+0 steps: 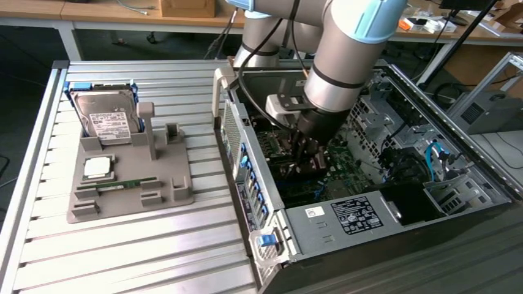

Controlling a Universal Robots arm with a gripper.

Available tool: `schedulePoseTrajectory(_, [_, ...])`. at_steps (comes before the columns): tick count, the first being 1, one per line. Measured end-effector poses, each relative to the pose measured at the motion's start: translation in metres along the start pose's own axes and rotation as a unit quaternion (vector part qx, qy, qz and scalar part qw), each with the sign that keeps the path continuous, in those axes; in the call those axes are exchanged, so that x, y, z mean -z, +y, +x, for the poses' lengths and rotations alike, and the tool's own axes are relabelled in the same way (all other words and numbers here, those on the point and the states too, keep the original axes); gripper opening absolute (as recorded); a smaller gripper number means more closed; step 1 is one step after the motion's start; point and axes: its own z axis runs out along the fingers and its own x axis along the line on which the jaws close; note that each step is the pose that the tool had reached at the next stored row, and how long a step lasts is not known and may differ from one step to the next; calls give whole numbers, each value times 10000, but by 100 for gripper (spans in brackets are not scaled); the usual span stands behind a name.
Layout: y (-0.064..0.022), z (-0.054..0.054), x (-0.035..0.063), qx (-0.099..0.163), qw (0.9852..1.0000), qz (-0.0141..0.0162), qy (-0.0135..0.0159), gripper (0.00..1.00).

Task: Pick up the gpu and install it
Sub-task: 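Insert the gpu into the slot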

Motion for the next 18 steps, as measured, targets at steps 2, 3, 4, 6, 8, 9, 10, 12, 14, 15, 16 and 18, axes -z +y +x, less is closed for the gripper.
schedulePoseTrajectory(2, [0, -14, -4, 1, 10000, -1, 0, 27])
schedulePoseTrajectory(3, [1, -25, -7, 0, 10000, -1, 0, 27])
schedulePoseTrajectory(4, [1, -30, -8, 0, 10000, -1, 0, 27])
schedulePoseTrajectory(6, [2, -53, -9, 0, 10000, -1, 0, 27])
schedulePoseTrajectory(8, [2, -58, -8, 1, 10000, -1, 0, 27])
schedulePoseTrajectory(9, [3, -59, -9, 0, 10000, -1, 0, 27])
schedulePoseTrajectory(10, [2, -59, -9, 0, 10000, -1, 4, 27])
schedulePoseTrajectory(12, [2, -60, -9, -1, 10000, 1, 32, 27])
schedulePoseTrajectory(14, [3, -59, -10, -1, 10000, 3, 81, 27])
schedulePoseTrajectory(15, [2, -59, -10, -1, 10000, 4, 93, 27])
schedulePoseTrajectory(16, [2, -60, -9, -1, 10000, 3, 95, 27])
schedulePoseTrajectory(18, [3, -60, -9, -1, 10000, 3, 95, 27])
